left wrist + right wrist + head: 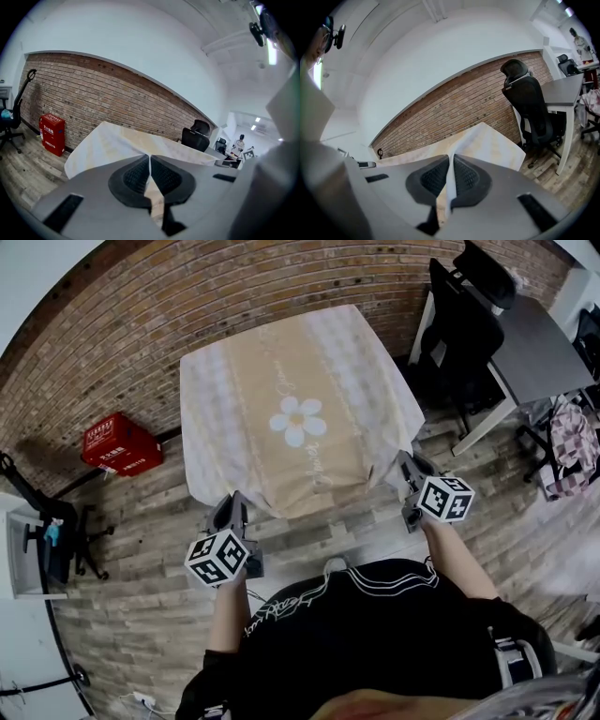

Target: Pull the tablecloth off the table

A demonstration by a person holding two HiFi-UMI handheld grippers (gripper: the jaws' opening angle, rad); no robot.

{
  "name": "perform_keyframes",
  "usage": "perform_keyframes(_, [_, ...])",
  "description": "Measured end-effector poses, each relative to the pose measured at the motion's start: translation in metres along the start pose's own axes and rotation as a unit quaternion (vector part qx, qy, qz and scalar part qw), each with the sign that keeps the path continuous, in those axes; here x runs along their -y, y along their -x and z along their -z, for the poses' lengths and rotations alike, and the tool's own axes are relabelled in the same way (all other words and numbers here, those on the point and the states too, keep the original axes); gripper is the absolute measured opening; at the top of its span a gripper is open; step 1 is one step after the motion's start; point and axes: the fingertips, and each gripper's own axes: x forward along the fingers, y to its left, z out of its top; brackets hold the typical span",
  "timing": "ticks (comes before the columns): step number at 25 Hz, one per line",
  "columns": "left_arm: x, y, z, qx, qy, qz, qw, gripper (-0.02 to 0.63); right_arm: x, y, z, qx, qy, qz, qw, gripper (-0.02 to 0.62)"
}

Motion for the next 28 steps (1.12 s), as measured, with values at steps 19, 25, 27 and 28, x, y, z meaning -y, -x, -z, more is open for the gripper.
perform_keyframes(19, [0.037,0.041,0.028,-0.002,-0.004,-0.01,0.9999,0.008,0.004,0.054,0.009,0.005,-0.014,-0.024,1.0,-0.002])
perform_keyframes(25, [0.05,0.055,0.036,-0.001,-0.004,-0.01,0.9999,0.008,0.004,0.074,0.015,0.006,-0.019,-0.033,0.999,-0.002])
perform_keyframes(27, [0.053,0.059,0.037,0.0,-0.005,-0.009,0.9999,0.008,0.003,0.079,0.015,0.008,-0.022,-0.035,0.999,-0.002])
perform_keyframes(28, [0.054,0.062,0.037,0.001,-0.005,-0.01,0.9999,0.008,0.002,0.081,0.016,0.008,-0.023,-0.036,0.999,-0.002])
